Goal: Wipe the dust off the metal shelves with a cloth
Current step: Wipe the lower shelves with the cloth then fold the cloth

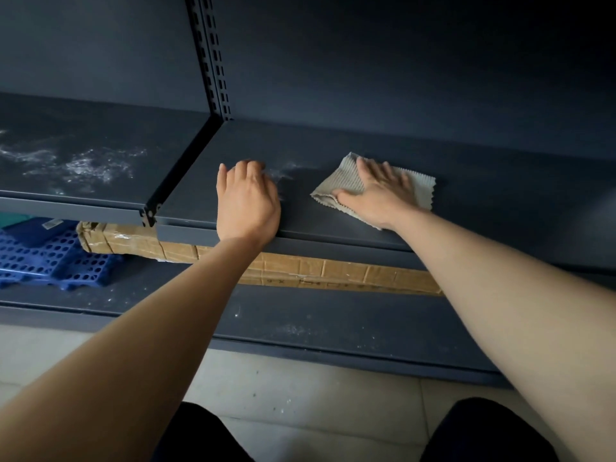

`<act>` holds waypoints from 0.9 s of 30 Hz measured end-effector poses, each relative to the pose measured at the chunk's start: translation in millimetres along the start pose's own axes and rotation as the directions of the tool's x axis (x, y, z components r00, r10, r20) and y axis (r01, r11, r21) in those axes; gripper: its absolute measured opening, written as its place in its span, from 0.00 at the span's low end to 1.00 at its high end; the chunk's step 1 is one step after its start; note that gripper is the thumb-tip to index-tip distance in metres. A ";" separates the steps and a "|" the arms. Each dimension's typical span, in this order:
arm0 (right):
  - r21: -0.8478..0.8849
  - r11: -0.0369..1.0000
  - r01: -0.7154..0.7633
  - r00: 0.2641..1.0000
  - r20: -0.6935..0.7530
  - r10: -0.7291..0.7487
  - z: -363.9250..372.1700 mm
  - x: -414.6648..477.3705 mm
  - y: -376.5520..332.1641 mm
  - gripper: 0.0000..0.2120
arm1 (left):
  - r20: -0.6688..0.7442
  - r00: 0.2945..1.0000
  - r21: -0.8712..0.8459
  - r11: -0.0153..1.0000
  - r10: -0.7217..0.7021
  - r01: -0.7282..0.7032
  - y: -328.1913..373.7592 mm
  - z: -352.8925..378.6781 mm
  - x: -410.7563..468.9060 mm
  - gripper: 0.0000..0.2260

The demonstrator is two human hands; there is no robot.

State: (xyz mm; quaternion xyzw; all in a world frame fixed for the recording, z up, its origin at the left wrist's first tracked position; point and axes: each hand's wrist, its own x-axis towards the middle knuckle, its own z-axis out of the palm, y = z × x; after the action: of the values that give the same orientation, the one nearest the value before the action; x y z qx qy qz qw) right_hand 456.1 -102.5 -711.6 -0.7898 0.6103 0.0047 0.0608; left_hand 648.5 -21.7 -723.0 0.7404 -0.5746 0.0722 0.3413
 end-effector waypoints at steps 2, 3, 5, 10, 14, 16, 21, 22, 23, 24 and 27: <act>0.006 0.999 0.045 0.999 -0.016 -0.045 0.5 9.7 -7.6 0.40 | -0.006 1.000 -0.004 1.000 -0.005 0.005 -0.8 1.4 -0.3 0.15; 0.016 0.998 0.068 0.997 -0.022 -0.068 0.4 14.8 -12.2 0.40 | -0.009 1.000 -0.008 1.000 -0.008 0.008 -1.1 1.9 -0.2 0.15; 0.041 0.992 0.119 0.993 -0.026 -0.118 0.8 25.0 -24.7 0.38 | -0.012 1.000 -0.008 1.000 -0.019 0.019 -1.4 2.1 0.0 0.15; 0.065 0.965 0.256 0.966 -0.042 -0.254 5.8 44.1 -63.0 0.33 | -0.015 0.999 -0.001 0.999 -0.037 0.037 -1.5 2.1 1.8 0.15; 0.080 0.940 0.331 0.944 -0.026 -0.330 10.1 48.4 -81.5 0.29 | -0.027 0.998 0.007 0.999 -0.049 0.049 -5.2 3.5 2.5 0.16; 0.076 0.936 0.344 0.939 -0.022 -0.343 10.4 43.8 -80.8 0.29 | -0.035 0.998 0.005 0.999 -0.051 0.051 -5.0 3.6 2.0 0.17; 0.090 0.927 0.364 0.931 -0.034 -0.362 8.4 19.6 -65.9 0.29 | -0.034 0.998 0.008 0.998 -0.061 0.061 -5.6 2.2 2.1 0.16; 0.090 0.927 0.363 0.932 -0.031 -0.362 7.2 14.2 -59.8 0.29 | -0.029 0.998 0.012 0.998 -0.063 0.064 -5.4 1.8 1.9 0.16; 0.088 0.929 0.358 0.934 -0.030 -0.357 5.3 8.8 -52.4 0.29 | -0.026 0.997 0.015 0.998 -0.066 0.066 -5.2 1.4 1.6 0.16; 0.084 0.933 0.349 0.937 -0.026 -0.348 3.3 3.3 -43.7 0.29 | -0.025 0.997 0.016 0.997 -0.070 0.070 -5.0 0.7 1.0 0.16; 0.077 0.951 0.300 0.954 -0.006 -0.301 -0.3 -15.4 -15.3 0.29 | -0.029 0.998 0.012 0.998 -0.063 0.063 -2.3 -0.1 -1.4 0.16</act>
State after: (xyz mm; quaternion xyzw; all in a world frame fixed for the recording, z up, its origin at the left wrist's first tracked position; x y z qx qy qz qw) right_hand 466.9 -84.0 -708.6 -0.8705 0.4826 -0.0261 0.0929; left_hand 650.2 -20.3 -724.6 0.7591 -0.5456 0.0756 0.3469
